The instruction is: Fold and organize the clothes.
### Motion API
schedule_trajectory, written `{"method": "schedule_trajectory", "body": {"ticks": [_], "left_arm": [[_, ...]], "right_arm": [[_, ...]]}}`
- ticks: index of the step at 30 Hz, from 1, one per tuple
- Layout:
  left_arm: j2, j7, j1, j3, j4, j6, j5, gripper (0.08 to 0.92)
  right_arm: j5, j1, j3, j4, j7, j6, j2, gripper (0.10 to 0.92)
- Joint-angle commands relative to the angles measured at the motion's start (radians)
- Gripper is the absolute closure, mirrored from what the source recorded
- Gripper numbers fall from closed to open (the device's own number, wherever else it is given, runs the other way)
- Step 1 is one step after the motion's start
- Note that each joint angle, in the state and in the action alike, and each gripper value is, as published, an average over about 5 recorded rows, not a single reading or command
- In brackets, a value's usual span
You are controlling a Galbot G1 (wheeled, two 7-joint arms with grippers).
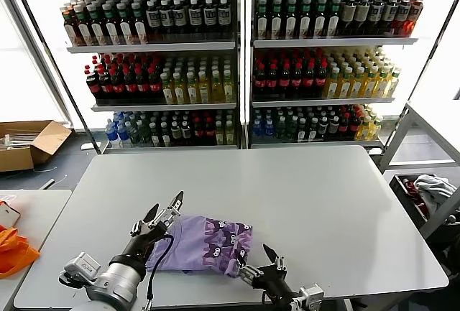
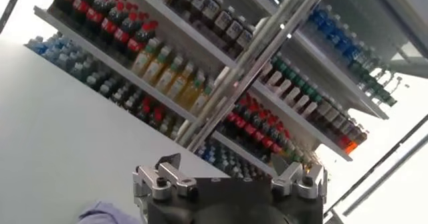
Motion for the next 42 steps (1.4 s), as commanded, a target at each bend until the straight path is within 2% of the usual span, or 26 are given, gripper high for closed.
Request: {"method": "schedule_trajectory", "body": {"ticks": [1, 11, 20, 25, 28, 37, 42], "left_arm": [[-0.034, 0.01, 0.042, -0.058, -0.022, -0.008, 0.025, 0.177], [-0.036, 0.009, 0.041, -0.069, -0.004, -0.014, 0.024, 0.177], [-0.029, 0.005, 0.038, -0.094, 0.01, -0.019, 0.014, 0.177], [-0.029, 0.003, 0.039, -0.098, 0.021, -0.021, 0.011, 0.177], [-0.031, -0.003, 0.032, -0.097, 0.027, -0.018, 0.01, 0.177], [-0.041, -0.004, 0.028, -0.1, 0.023, -0.018, 0.008, 0.177], [-0.045, 0.001, 0.038, -0.106, 0.023, -0.02, 0.004, 0.177]], "right_arm": [[-0.006, 0.064, -0.114, -0.079, 0.044, -0.011, 0.058, 0.227], [0.009, 0.065, -0.071, -0.057, -0.003, -0.04, 0.01, 0.501], [0.008, 0.101, 0.069, -0.032, -0.031, -0.141, -0.131, 0.743], [0.027, 0.111, 0.144, -0.028, -0.099, -0.179, -0.209, 0.88], [0.021, 0.128, 0.19, -0.049, -0.144, -0.195, -0.253, 0.907], [-0.042, 0.054, 0.288, -0.021, -0.216, -0.17, -0.302, 0.895], [-0.003, 0.033, 0.373, 0.043, -0.193, -0.155, -0.276, 0.773]]}}
